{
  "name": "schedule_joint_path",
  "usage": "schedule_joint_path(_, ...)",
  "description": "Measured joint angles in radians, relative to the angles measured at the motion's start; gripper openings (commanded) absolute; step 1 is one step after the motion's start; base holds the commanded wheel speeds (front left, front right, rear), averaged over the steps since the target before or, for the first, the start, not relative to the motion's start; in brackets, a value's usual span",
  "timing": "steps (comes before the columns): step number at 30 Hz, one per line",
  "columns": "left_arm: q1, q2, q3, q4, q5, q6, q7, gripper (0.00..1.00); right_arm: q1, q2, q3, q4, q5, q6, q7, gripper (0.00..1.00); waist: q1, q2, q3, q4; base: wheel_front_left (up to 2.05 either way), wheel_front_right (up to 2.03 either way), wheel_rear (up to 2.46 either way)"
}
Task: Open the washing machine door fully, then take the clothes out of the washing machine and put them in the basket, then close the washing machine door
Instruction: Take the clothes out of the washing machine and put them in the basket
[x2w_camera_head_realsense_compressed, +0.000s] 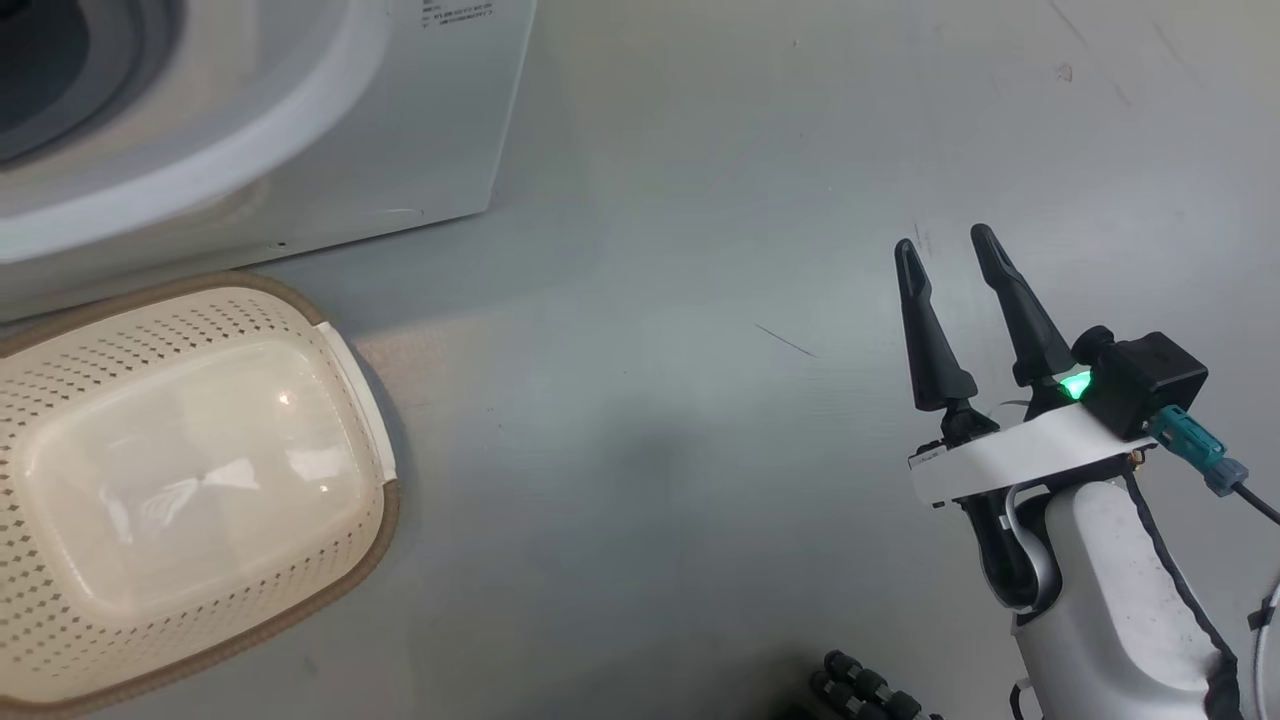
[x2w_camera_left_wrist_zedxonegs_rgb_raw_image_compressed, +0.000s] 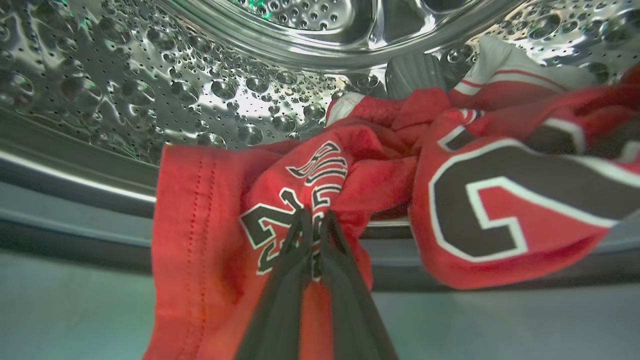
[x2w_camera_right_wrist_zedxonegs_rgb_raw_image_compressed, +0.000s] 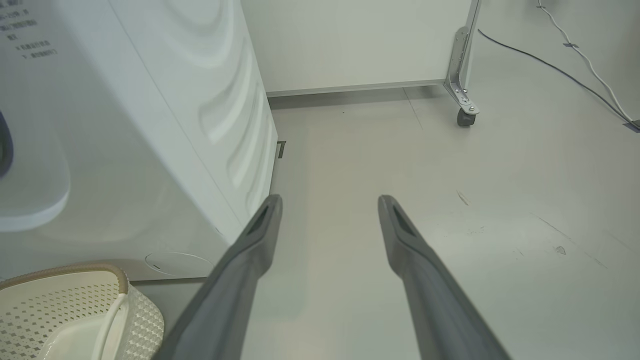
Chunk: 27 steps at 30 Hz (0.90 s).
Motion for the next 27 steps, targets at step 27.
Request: schedule_joint_path(27, 0.207, -0.173, 0.031, 0.118, -0.132, -0.049, -0.369, 0.00, 0.064, -0.021, -0.044, 0.048, -0.059, 0.000, 0.000, 1.00, 0.0000, 0.0000, -0.247, 0.108, 0.00, 0.00, 0.00)
